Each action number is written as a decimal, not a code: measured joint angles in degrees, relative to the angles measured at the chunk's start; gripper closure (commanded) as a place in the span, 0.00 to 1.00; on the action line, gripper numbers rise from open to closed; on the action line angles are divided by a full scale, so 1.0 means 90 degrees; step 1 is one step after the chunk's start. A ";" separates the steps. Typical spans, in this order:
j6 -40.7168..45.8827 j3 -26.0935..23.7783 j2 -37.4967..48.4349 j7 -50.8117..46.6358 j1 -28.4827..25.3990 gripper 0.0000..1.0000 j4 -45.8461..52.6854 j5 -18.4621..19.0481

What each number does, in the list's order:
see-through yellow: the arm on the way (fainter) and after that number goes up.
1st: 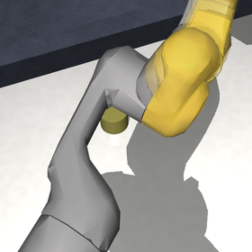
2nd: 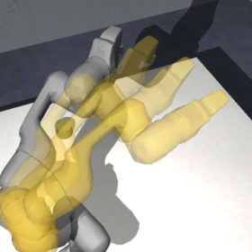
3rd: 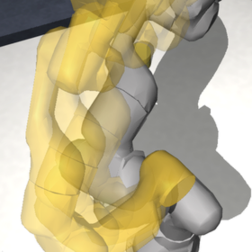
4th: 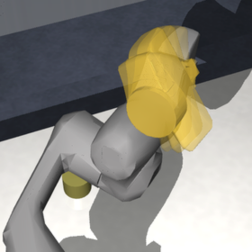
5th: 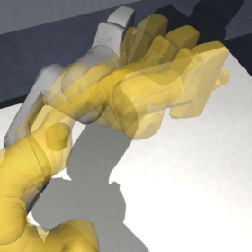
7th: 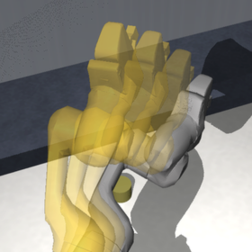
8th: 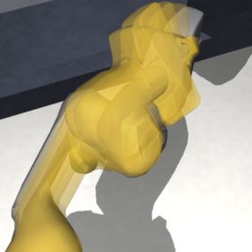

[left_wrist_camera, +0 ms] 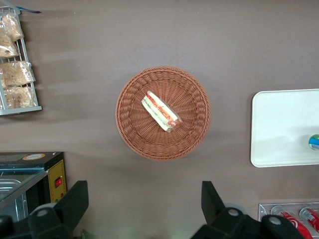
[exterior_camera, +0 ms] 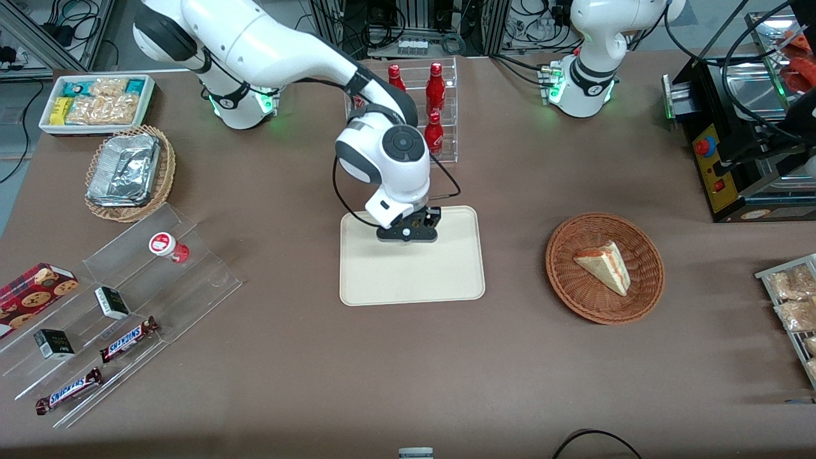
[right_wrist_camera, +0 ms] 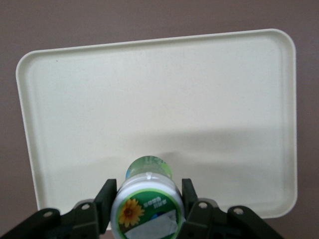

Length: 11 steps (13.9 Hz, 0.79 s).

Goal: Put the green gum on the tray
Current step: 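Lower the gum bottle onto the tray and open the right gripper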

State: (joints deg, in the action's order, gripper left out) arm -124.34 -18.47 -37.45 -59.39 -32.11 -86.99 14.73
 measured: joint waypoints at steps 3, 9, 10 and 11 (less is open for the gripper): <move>-0.0171 0.0025 -0.0215 -0.0001 0.0000 1.00 -0.0004 0.0102; -0.0266 0.0061 -0.0527 -0.0011 0.0000 1.00 -0.0006 0.0264; -0.0287 0.0060 -0.0547 -0.0011 -0.0001 1.00 -0.0006 0.0264; -0.0304 0.0061 -0.0561 -0.0011 -0.0001 0.80 -0.0006 0.0264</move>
State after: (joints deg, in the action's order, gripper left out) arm -127.07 -17.93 -42.50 -59.50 -32.12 -87.04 17.10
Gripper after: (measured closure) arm 0.419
